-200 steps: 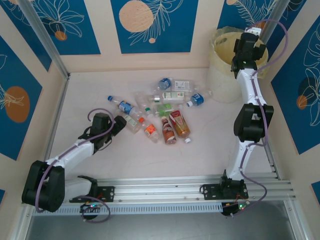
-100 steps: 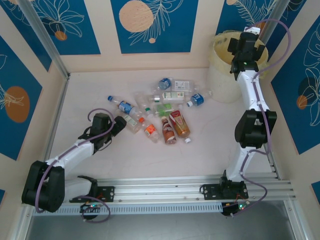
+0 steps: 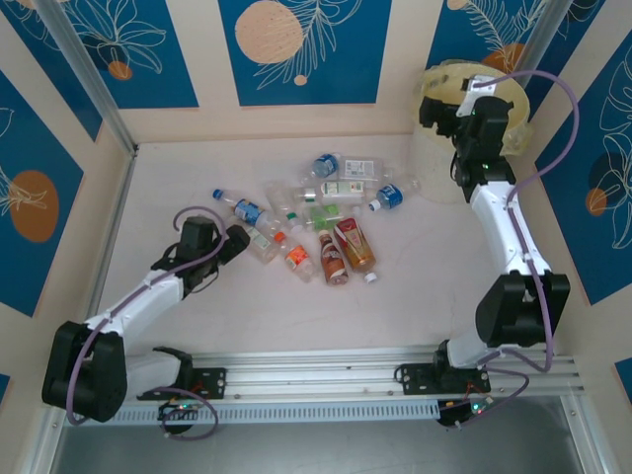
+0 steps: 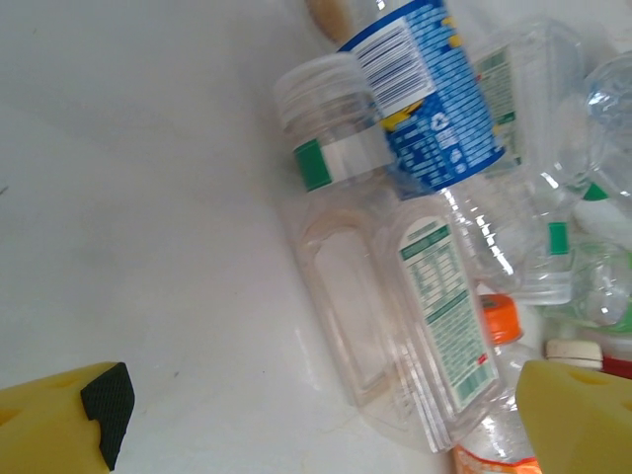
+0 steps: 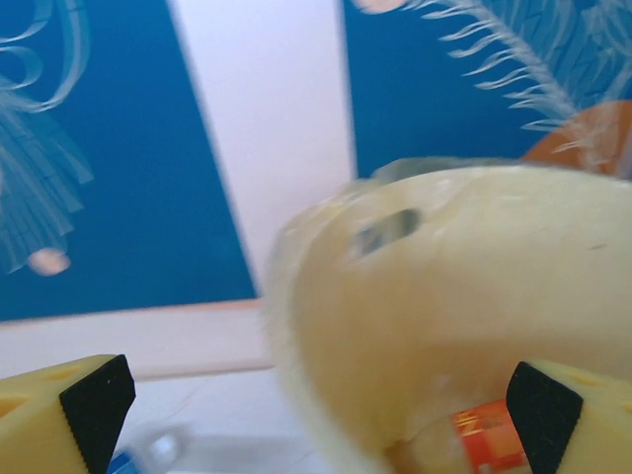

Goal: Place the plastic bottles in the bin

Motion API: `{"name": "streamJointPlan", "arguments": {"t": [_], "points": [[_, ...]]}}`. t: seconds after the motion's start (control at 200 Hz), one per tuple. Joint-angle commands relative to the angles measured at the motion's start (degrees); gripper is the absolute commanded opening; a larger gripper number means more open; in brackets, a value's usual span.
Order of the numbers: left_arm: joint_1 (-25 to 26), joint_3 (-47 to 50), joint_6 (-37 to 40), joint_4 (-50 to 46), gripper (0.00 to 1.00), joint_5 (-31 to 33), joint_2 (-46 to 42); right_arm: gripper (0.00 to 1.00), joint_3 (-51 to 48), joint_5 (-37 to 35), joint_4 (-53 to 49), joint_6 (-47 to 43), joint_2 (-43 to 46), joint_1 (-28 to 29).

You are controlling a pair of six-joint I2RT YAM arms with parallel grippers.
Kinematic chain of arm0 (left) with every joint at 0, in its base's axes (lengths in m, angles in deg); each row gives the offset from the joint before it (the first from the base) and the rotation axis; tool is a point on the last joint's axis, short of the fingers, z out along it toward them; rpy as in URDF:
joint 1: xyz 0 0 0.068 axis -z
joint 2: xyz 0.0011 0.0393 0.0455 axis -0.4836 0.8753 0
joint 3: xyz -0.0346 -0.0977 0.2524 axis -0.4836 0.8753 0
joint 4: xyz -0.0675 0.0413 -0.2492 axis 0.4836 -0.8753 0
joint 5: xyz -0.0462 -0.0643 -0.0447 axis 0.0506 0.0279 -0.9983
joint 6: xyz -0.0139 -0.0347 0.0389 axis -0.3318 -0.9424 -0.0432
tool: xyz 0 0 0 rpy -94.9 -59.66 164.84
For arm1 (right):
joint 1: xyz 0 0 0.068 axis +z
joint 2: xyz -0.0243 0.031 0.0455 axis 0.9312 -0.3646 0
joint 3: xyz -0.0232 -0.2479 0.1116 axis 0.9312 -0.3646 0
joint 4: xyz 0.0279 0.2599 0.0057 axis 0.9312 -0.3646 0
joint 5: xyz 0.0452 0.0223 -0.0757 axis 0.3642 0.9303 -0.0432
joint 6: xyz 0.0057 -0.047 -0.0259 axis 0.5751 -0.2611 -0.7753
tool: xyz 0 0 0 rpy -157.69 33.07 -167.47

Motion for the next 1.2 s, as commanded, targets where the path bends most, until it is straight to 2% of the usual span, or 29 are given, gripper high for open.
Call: {"name": "streamJointPlan", "arguments": {"t": [0.0,0.105,0.19,0.325,0.515,0.65,0.76,0.85,0.99,1.11,1.195], "points": [[-0.6,-2.1,1.6,-2.5,1.00,0.0,0.9,0.99,-2.8,13.0,-1.3,3.6,5.3,0.3],[0.3,-3.4,1.9,-2.9,1.00,0.9,1.6,0.99,-8.2,20.5,-4.0,8.3,8.6,1.0],[3.0,-5.6,4.6,-2.7,1.00,1.2,2.2,0.99,-13.5,25.7,-2.8,9.1,10.9,2.3],[7.1,-10.7,6.7,-6.2,1.00,3.6,5.2,0.99,-21.6,25.3,3.7,10.0,13.6,4.7],[10.1,-15.4,3.6,-10.8,1.00,8.5,10.3,0.99,-28.2,26.7,13.2,11.9,15.9,6.3],[11.6,-19.5,3.6,-14.3,1.00,8.6,14.6,0.99,-26.2,24.3,9.0,10.5,16.3,6.8],[13.0,-22.1,1.2,-19.3,1.00,14.3,17.1,0.99,-25.5,24.1,7.0,10.2,16.9,6.9],[13.2,-22.6,-2.8,-21.7,1.00,16.2,18.8,0.99,-25.8,23.5,5.8,9.8,17.6,7.0],[13.5,-24.7,-4.9,-20.8,1.00,13.4,23.4,0.99,-27.3,21.2,5.4,8.8,19.0,7.0],[15.0,-26.8,-7.7,-24.0,1.00,17.3,26.6,0.99,-28.1,20.0,5.4,8.3,19.9,7.0],[15.6,-25.2,-10.0,-22.3,1.00,17.9,27.5,0.99,-28.2,19.5,4.8,7.6,20.2,7.0]]}}
